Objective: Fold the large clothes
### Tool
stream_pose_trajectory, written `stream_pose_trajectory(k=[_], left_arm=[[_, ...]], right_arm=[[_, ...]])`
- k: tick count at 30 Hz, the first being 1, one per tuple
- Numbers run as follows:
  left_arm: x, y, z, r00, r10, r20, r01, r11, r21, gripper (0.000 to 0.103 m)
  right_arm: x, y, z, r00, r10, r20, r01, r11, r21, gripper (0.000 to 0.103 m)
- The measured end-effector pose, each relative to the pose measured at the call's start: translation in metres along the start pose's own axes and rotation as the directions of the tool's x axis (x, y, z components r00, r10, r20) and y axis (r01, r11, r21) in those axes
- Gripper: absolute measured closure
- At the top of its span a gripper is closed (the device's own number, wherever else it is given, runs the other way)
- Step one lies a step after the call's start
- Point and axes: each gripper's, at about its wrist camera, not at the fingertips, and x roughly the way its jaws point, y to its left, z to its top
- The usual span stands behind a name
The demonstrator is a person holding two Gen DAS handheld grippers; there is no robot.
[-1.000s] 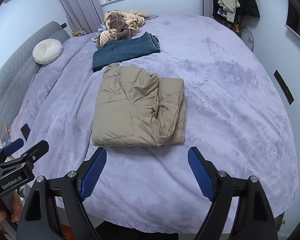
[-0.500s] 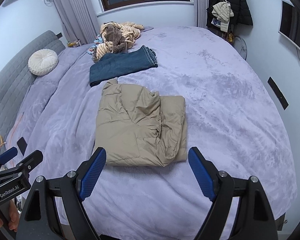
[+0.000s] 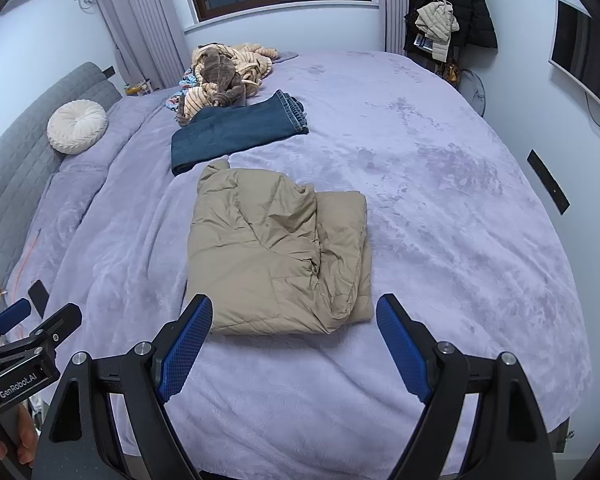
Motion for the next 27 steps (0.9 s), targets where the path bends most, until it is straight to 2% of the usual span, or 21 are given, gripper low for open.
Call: stream_pose_trajectory(k=[27], left_arm=[[0.0021,-0.0018,0.0015,1.000,0.001,-0.003,-0.001,1.000,-0.001,0.000]], right_arm=[[-0.0008,0.0024,-0.0003,1.000,-0.002,0.000,0.002,1.000,-0.001,0.017]])
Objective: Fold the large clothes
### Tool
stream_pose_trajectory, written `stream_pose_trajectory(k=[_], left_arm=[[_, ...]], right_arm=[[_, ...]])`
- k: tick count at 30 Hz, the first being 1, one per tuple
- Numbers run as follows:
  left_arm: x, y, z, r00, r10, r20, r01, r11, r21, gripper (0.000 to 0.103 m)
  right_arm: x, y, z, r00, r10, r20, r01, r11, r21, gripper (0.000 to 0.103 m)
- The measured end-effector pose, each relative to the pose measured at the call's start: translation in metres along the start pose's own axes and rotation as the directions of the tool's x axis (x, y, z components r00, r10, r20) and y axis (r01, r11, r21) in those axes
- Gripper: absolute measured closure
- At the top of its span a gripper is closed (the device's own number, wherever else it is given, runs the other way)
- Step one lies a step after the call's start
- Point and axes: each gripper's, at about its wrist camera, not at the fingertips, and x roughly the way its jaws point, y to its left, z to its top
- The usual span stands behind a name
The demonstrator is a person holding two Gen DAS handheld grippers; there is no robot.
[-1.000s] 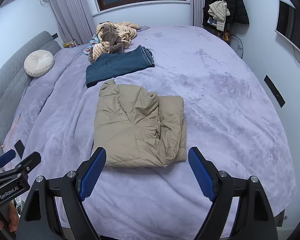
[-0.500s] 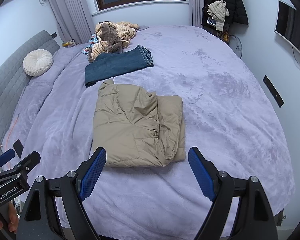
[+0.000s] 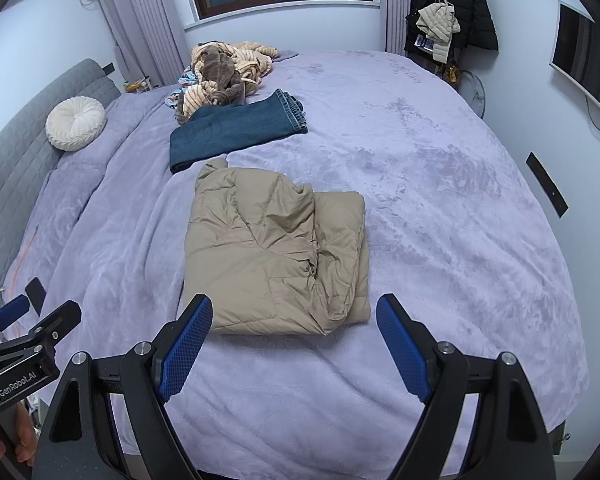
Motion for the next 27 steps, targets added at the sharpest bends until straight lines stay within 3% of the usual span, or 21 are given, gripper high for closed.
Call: stream_pose_trajectory(k=[27], left_arm=[[0.0044,-0.0011,0.0050,1.000,-0.004,-0.001,0.004,1.000,-0.004,0.000]], right_arm=[[0.0003,-0.0013,0.0019,1.000,0.000,-0.002,0.000,1.000,-0.003,0.017]])
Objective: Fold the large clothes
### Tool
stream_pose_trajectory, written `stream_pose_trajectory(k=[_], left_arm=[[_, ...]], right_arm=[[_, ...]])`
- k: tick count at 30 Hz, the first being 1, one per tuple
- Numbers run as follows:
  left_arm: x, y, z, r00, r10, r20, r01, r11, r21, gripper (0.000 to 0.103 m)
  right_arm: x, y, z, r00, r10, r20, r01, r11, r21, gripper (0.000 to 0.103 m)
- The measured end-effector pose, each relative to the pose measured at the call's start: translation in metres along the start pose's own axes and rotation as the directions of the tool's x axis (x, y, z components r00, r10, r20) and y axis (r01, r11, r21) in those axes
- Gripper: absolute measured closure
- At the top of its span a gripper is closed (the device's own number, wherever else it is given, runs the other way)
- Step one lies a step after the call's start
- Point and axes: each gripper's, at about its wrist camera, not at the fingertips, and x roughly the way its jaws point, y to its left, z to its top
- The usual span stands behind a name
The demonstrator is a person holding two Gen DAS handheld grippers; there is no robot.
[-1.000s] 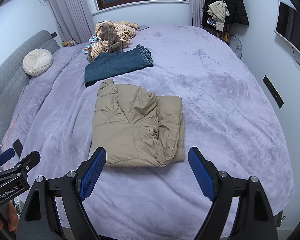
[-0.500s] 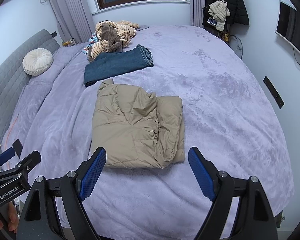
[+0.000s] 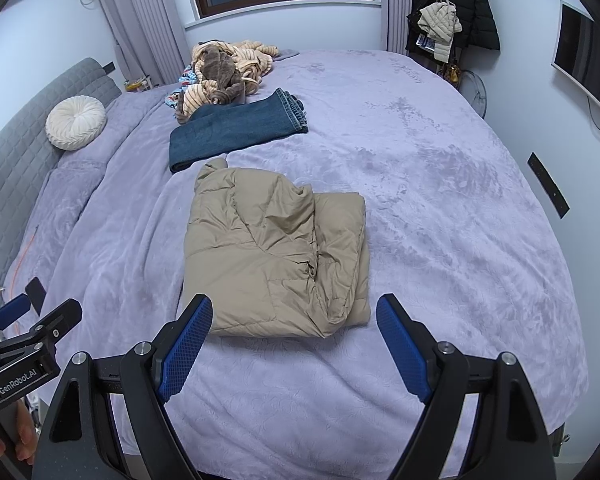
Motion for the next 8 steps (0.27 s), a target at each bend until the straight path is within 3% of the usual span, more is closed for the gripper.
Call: stream_pose_trajectory(k=[8], left_arm=[[0.0042,-0.0033,0.0030,1.000,-0.004,0.000,0.004,1.000,0.005,0.000]], right_arm=[[-0.0003,-0.0004,0.0003,1.000,0.001,-0.002,-0.001,1.000,0.000,0.017]])
